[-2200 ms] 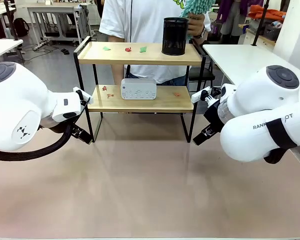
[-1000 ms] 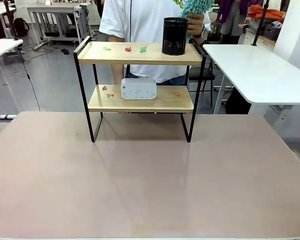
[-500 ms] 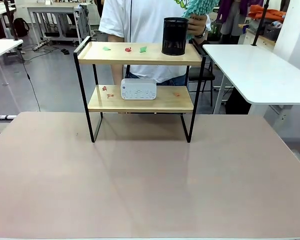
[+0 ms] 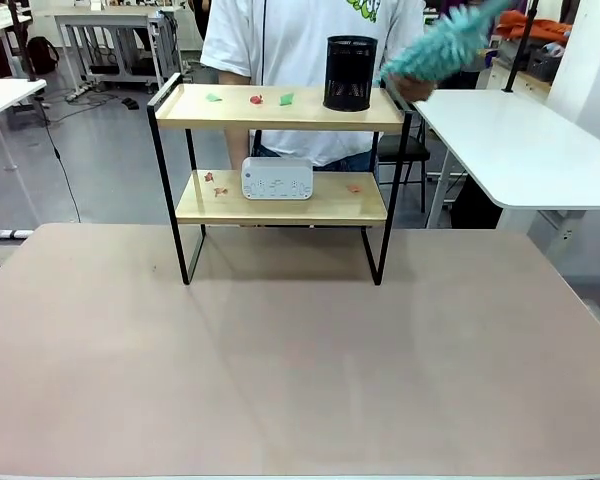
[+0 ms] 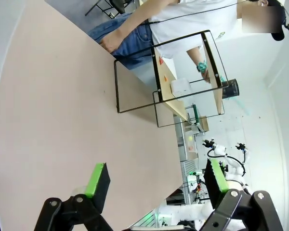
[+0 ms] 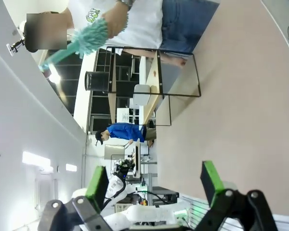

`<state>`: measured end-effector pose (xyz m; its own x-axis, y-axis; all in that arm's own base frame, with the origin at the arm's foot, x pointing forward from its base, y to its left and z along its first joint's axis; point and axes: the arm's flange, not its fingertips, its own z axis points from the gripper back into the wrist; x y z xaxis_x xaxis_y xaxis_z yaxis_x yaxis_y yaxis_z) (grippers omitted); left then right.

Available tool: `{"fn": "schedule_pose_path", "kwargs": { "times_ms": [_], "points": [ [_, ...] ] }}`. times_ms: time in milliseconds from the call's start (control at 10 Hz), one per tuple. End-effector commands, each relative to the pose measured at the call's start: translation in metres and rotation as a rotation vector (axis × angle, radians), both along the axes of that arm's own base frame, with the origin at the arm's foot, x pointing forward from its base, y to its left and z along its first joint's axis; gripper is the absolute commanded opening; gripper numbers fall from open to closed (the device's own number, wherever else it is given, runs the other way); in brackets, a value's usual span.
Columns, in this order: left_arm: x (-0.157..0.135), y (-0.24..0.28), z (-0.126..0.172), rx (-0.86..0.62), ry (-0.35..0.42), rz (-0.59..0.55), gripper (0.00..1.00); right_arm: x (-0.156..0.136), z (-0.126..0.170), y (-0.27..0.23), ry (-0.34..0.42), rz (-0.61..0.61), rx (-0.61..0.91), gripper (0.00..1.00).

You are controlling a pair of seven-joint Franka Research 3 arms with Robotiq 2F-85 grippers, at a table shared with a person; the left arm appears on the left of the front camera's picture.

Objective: Clean the shelf.
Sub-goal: Pick up the Duster from the human.

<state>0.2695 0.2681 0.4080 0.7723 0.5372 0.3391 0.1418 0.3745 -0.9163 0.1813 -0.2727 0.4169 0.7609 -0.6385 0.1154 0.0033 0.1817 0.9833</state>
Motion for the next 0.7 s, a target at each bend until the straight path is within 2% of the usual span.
{"fn": "schedule_pose_path", "kwargs": {
  "times_ms": [0, 600],
  "points": [
    [0.0004, -0.0010, -0.0016, 0.017, -0.024, -0.017, 1.00, -0.0016, 0.0011, 0.0004, -0.032, -0.011, -0.014, 1.00],
    [0.0004, -0.0010, -0.0016, 0.017, -0.024, -0.017, 1.00, -0.0016, 0.0011, 0.0004, -0.032, -0.011, -0.014, 1.00]
  ]
}}
